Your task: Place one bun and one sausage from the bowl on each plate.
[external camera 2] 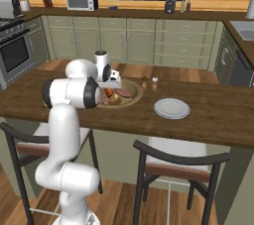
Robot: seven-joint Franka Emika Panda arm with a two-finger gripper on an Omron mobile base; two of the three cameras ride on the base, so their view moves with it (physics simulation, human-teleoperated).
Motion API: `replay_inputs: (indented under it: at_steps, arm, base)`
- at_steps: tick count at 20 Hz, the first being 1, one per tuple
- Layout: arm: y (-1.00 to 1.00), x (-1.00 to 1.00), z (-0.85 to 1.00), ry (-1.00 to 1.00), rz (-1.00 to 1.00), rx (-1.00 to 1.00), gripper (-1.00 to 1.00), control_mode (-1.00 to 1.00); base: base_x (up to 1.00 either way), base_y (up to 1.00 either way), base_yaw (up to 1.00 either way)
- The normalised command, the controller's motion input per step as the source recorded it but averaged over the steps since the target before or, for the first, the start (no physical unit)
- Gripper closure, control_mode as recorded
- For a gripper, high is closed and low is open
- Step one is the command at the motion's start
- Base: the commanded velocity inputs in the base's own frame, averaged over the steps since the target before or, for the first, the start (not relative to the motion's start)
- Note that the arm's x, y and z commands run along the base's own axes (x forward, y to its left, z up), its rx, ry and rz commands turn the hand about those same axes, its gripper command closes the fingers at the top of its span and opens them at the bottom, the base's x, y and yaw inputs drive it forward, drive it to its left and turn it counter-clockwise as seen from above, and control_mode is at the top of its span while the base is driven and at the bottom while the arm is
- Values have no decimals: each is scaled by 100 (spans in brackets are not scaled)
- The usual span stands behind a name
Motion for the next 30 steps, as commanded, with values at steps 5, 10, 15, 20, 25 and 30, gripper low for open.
replay_inputs:
  at_steps: [5, 10, 15, 20, 25, 30]
  arm:
    - [0, 38, -40, -1, 1, -1, -100, -100]
    - [0, 54, -15, -1, 0, 0, -100, -100]
    - [0, 41, -24, -2, 0, 0, -100, -100]
    - [1, 0, -18, 0, 0, 0, 100, -100]
    - [3, 2, -7, -3, 0, 0, 100, -100]
    - [2, -35, 17, -2, 0, 0, 100, -100]
  base:
    - [0, 0, 0]
    - [0, 0, 0]
    - [0, 0, 0]
    - [0, 0, 0]
    - [0, 0, 0]
    - [0, 0, 0]
